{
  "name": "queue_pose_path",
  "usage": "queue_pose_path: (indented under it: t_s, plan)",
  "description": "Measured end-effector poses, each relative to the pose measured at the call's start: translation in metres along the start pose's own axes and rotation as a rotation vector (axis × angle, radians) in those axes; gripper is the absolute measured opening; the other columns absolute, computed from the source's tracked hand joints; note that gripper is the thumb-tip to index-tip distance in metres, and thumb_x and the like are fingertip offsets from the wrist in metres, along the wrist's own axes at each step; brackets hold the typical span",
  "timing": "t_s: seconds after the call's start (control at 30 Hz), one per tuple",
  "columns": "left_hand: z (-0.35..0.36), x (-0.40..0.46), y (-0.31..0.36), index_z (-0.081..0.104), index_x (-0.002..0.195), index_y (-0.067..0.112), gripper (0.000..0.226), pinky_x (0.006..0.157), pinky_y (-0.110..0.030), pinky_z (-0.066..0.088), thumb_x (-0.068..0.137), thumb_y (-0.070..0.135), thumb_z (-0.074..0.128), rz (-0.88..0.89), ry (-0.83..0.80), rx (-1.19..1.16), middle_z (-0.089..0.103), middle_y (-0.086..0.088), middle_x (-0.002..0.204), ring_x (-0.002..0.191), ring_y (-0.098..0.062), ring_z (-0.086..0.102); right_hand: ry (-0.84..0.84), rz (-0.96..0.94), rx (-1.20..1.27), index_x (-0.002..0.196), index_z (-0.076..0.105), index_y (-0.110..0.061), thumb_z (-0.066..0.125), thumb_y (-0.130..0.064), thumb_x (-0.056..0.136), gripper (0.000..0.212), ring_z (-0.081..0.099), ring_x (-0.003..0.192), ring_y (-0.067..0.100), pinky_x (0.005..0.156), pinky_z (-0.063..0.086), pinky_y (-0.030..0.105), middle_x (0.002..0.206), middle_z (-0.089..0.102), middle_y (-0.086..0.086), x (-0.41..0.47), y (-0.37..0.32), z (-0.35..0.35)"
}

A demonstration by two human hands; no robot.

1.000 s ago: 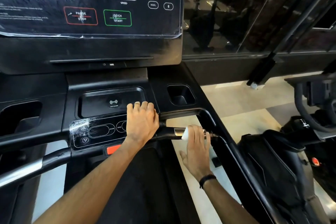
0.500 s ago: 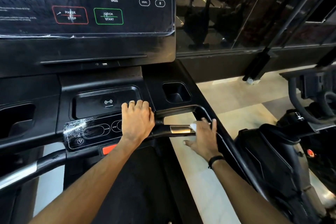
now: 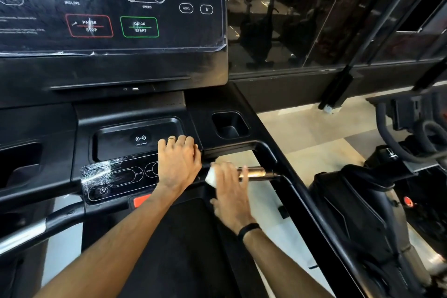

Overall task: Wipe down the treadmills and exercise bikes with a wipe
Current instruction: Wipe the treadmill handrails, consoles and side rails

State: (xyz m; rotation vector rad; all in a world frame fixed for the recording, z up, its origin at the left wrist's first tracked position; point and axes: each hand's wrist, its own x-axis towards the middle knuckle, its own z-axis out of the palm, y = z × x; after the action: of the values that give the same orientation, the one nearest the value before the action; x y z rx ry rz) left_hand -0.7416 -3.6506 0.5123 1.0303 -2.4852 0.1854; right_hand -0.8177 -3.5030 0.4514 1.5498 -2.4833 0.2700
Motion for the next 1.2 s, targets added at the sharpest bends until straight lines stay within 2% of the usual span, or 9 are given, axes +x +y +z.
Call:
queue_pose_path:
  t_s: [0.07,0.23,0.5,0.63,0.8,0.93,1.0,1.07,1.2]
  plan:
    - [0.000,0.000,0.000,0.062,0.080,0.012,0.024,0.075,-0.043,0.034,0.093,0.028,0.050,-0.002,-0.002,-0.001,0.066,-0.007,0.080,0.076,-0.029,0.059,-0.036,0.086,0.002,0.139,0.037,-0.017,0.090,-0.033,0.060,0.096,0.038,0.136,0.024,0.120,0.010,0.060,0.137,0.041,0.002,-0.001,0.024,-0.003]
    - [0.000,0.000,0.000,0.061,0.080,0.012,0.025,0.075,-0.043,0.034,0.094,0.028,0.049,0.003,-0.006,0.011,0.065,-0.007,0.079,0.076,-0.029,0.059,-0.119,0.163,0.052,0.122,0.043,-0.029,0.089,-0.029,0.066,0.073,0.044,0.125,0.015,0.120,-0.005,0.059,0.123,0.045,-0.009,-0.001,0.087,-0.009]
    - [-0.002,0.000,0.001,0.062,0.082,0.013,0.026,0.075,-0.042,0.035,0.094,0.030,0.048,-0.010,-0.032,0.021,0.066,-0.006,0.081,0.077,-0.028,0.059,-0.260,0.211,0.090,0.142,0.046,-0.028,0.076,-0.031,0.082,0.067,0.049,0.122,0.016,0.122,-0.010,0.054,0.113,0.056,-0.010,0.026,0.090,-0.020]
    - [-0.002,0.000,0.001,0.062,0.081,0.015,0.027,0.075,-0.042,0.034,0.096,0.031,0.046,-0.018,-0.038,0.026,0.066,-0.005,0.081,0.078,-0.028,0.059,-0.284,0.119,0.118,0.128,0.048,-0.020,0.071,-0.037,0.084,0.053,0.048,0.122,0.019,0.120,0.003,0.051,0.122,0.058,-0.004,0.034,0.049,-0.027]
    - [-0.004,0.000,0.001,0.058,0.073,0.018,0.036,0.072,-0.043,0.034,0.099,0.036,0.040,-0.023,-0.034,0.013,0.063,-0.003,0.075,0.075,-0.027,0.058,-0.155,-0.060,0.180,0.138,0.043,-0.015,0.068,-0.041,0.086,0.063,0.043,0.128,0.025,0.117,0.017,0.053,0.133,0.052,0.004,0.024,-0.007,-0.025]
    - [-0.009,0.001,-0.002,0.061,0.073,0.020,0.048,0.074,-0.042,0.035,0.100,0.042,0.029,-0.031,-0.076,-0.028,0.065,-0.001,0.075,0.075,-0.027,0.061,-0.158,-0.242,0.309,0.129,0.056,-0.009,0.055,-0.029,0.098,0.037,0.047,0.131,0.025,0.119,0.026,0.044,0.135,0.057,0.009,0.033,-0.011,-0.037]
    - [-0.010,0.002,-0.003,0.067,0.085,0.019,0.055,0.083,-0.043,0.036,0.100,0.047,0.022,-0.036,-0.106,-0.075,0.070,-0.001,0.085,0.082,-0.026,0.064,-0.189,-0.260,0.462,0.115,0.066,-0.014,0.051,-0.018,0.098,0.022,0.058,0.114,0.024,0.105,0.041,0.039,0.117,0.067,0.007,0.041,-0.004,-0.049]
    - [-0.010,-0.003,-0.005,0.068,0.108,0.015,0.058,0.101,-0.046,0.034,0.100,0.049,0.022,-0.064,-0.073,-0.142,0.073,-0.003,0.103,0.096,-0.026,0.065,-0.268,-0.151,0.630,0.101,0.069,-0.017,0.049,-0.015,0.098,0.020,0.063,0.097,0.021,0.089,0.048,0.039,0.099,0.071,0.003,0.051,0.002,-0.061]
    - [-0.019,-0.024,-0.019,0.058,0.132,0.009,0.061,0.119,-0.048,0.017,0.102,0.049,0.024,-0.141,0.006,-0.187,0.063,-0.009,0.133,0.125,-0.027,0.056,-0.163,-0.001,0.903,0.092,0.071,-0.015,0.049,-0.010,0.098,0.023,0.064,0.087,0.006,0.084,0.050,0.025,0.086,0.071,-0.008,0.067,-0.003,-0.074]
